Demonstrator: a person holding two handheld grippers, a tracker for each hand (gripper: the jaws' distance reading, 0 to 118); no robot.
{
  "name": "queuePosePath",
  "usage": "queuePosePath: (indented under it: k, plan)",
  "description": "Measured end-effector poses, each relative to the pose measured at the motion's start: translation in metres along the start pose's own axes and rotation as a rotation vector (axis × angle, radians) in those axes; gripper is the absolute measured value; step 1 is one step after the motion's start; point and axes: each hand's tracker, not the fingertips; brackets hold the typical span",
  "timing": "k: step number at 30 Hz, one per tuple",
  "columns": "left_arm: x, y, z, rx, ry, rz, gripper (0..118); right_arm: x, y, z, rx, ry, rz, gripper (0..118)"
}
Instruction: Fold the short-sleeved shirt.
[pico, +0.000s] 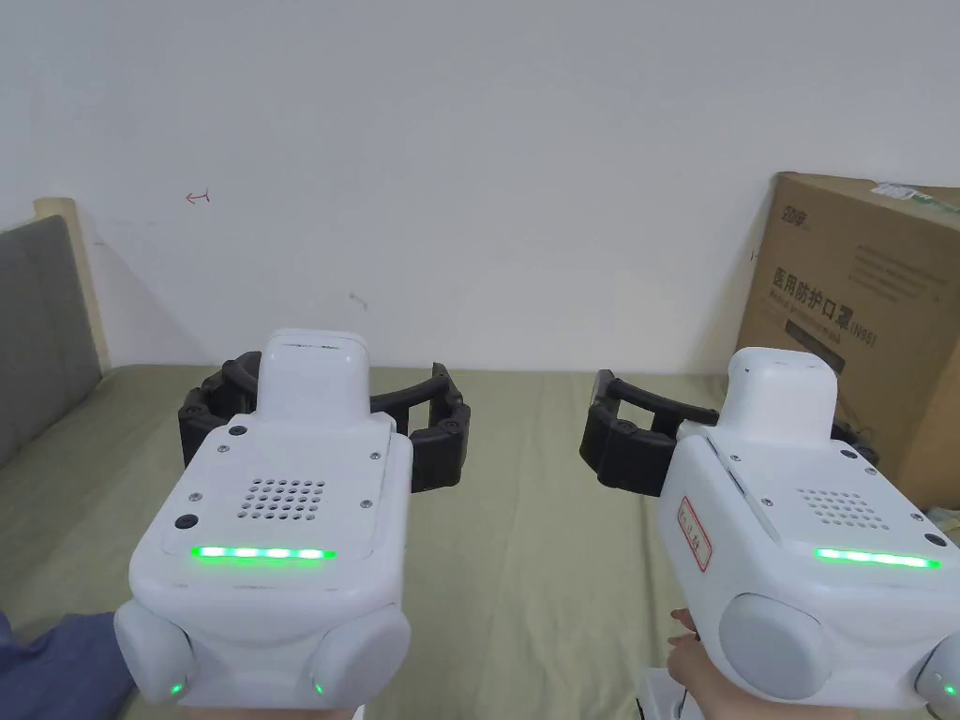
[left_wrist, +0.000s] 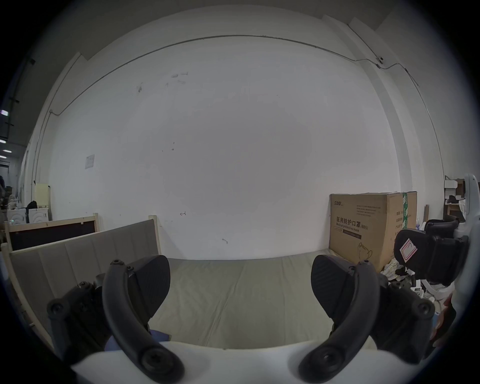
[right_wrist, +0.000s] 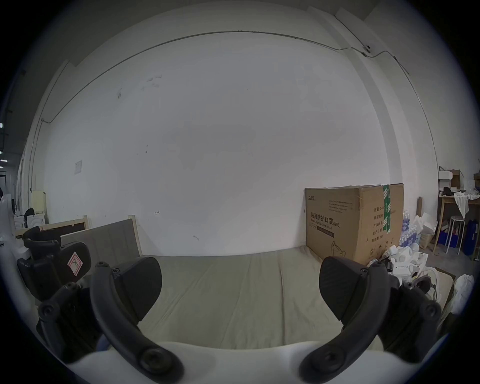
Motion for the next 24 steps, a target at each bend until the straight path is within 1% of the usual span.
queuePosePath:
  k: [4,13,19,24]
  plan:
    - [0.0014,-0.0011,-0.0003,0.004,0.000,-0.011,110,0.0007,-0.0007,0.0004,0.004,-0.003,0.002,118]
    - [0.0034,-0.0020,-0.0012,0.004,0.003,-0.012,110,0.0039,-0.0033,-0.0029,-0.020,0.027,-0.029,118]
    - [0.0040,-0.0042,-0.0040,-0.008,-0.009,-0.015,110,-0.0001,-0.0056,-0.0032,-0.012,0.008,0.016,118]
    - [0.0050,-0.0060,-0.0048,-0.010,-0.012,-0.019,110,0.0013,-0.0070,-0.0044,-0.015,0.010,0.006,118]
